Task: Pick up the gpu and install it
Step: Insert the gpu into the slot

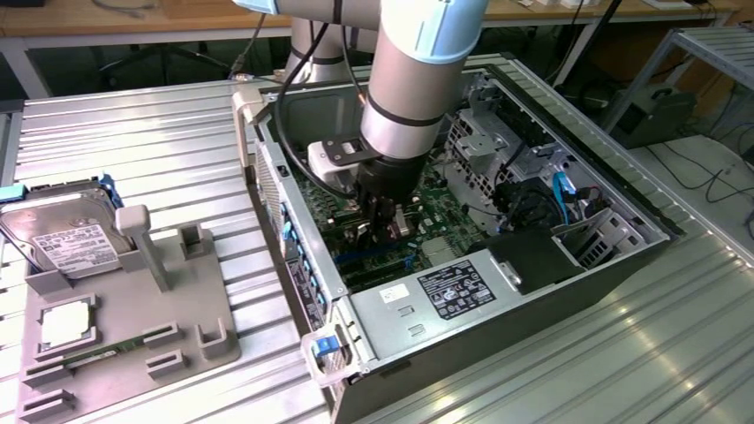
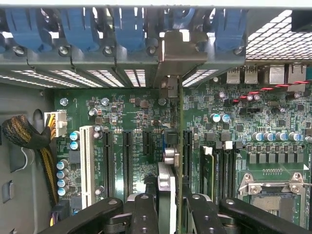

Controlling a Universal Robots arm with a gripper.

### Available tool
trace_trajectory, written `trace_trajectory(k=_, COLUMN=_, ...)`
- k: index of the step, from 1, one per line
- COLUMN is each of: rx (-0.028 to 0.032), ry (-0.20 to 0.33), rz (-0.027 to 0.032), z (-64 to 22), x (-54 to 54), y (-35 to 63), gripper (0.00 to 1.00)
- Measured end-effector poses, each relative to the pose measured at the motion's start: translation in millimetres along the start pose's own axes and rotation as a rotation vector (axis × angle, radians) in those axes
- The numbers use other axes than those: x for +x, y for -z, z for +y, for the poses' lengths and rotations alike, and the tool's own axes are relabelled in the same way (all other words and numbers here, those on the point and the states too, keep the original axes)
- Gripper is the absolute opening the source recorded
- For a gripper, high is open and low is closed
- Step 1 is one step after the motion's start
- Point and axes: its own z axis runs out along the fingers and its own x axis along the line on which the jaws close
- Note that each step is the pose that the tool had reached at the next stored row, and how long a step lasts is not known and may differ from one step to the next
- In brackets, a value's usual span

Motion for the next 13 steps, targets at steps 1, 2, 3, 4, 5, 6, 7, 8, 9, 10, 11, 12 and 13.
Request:
trace_trajectory(k=1, rx=0.0000, ry=0.000, rz=-0.0001, z=0.0, x=0.0, y=-0.1, gripper=0.28)
trace_trajectory(k=2, rx=0.0003, ry=0.000, rz=-0.0008, z=0.0, x=-0.1, y=-0.2, gripper=0.28)
trace_trajectory(k=3, rx=0.0005, ry=0.000, rz=-0.0006, z=0.0, x=-0.1, y=1.4, gripper=0.28)
trace_trajectory(k=4, rx=0.0003, ry=0.000, rz=-0.0003, z=0.0, x=-0.1, y=2.2, gripper=0.28)
trace_trajectory(k=5, rx=0.0003, ry=0.000, rz=-0.0001, z=0.0, x=-0.1, y=2.6, gripper=0.28)
trace_trajectory(k=6, rx=-0.0013, ry=0.000, rz=-0.0001, z=0.0, x=1.2, y=2.6, gripper=0.28)
trace_trajectory(k=7, rx=-0.0026, ry=0.001, rz=0.0002, z=-0.3, x=1.2, y=2.6, gripper=0.28)
trace_trajectory(k=8, rx=-0.0026, ry=0.002, rz=0.0002, z=-3.3, x=0.4, y=2.5, gripper=0.28)
trace_trajectory(k=9, rx=-0.0026, ry=0.004, rz=0.0001, z=-3.3, x=0.4, y=1.7, gripper=0.28)
trace_trajectory(k=10, rx=-0.0027, ry=0.005, rz=0.0003, z=-2.9, x=0.5, y=0.7, gripper=0.28)
trace_trajectory(k=11, rx=-0.0032, ry=0.005, rz=0.0002, z=-2.1, x=0.5, y=-1.6, gripper=0.28)
trace_trajectory(k=12, rx=-0.0021, ry=0.005, rz=0.0002, z=-1.5, x=0.5, y=-1.6, gripper=0.28)
trace_trajectory(k=13, rx=-0.0007, ry=0.005, rz=0.0003, z=-0.2, x=0.5, y=-1.6, gripper=0.28)
